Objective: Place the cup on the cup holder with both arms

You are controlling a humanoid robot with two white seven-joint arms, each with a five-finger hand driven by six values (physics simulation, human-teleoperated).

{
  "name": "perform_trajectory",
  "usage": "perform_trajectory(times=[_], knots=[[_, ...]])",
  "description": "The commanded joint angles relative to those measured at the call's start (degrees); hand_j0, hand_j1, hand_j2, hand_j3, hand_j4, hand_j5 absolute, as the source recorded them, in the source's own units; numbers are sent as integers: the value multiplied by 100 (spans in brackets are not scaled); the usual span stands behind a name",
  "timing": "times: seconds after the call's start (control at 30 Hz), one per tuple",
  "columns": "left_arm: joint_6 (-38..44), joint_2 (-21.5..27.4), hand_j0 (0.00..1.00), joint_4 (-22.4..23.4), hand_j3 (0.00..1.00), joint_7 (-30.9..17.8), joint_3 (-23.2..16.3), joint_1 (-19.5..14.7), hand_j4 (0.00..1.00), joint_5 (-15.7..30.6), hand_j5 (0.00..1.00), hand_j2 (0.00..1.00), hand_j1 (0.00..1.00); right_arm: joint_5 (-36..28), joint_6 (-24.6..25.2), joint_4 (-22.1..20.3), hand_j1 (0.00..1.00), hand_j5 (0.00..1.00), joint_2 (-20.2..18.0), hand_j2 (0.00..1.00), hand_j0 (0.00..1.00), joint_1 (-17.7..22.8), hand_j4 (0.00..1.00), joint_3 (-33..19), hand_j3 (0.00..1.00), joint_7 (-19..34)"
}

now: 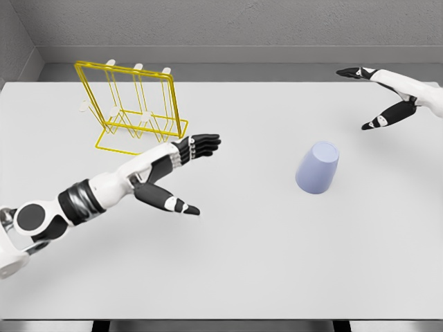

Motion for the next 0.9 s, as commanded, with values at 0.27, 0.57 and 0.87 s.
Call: perform_trajectory(times=[0.27, 0.57, 0.87], knots=[[75, -21, 100, -3, 100, -114, 89, 26, 100, -20, 100, 100, 100, -89, 15, -29, 100, 100, -156, 100, 100, 211, 100, -54, 100, -2], [743, -47, 100, 41, 100, 71, 89, 44, 100, 613, 100, 100, 100, -194, 15, -64, 100, 100, -129, 100, 100, 466, 100, -186, 100, -2], [743, -38, 100, 24, 100, 62, 238, 176, 100, 287, 100, 100, 100, -1319, 15, -1066, 100, 100, -305, 100, 100, 1151, 100, -142, 100, -2]])
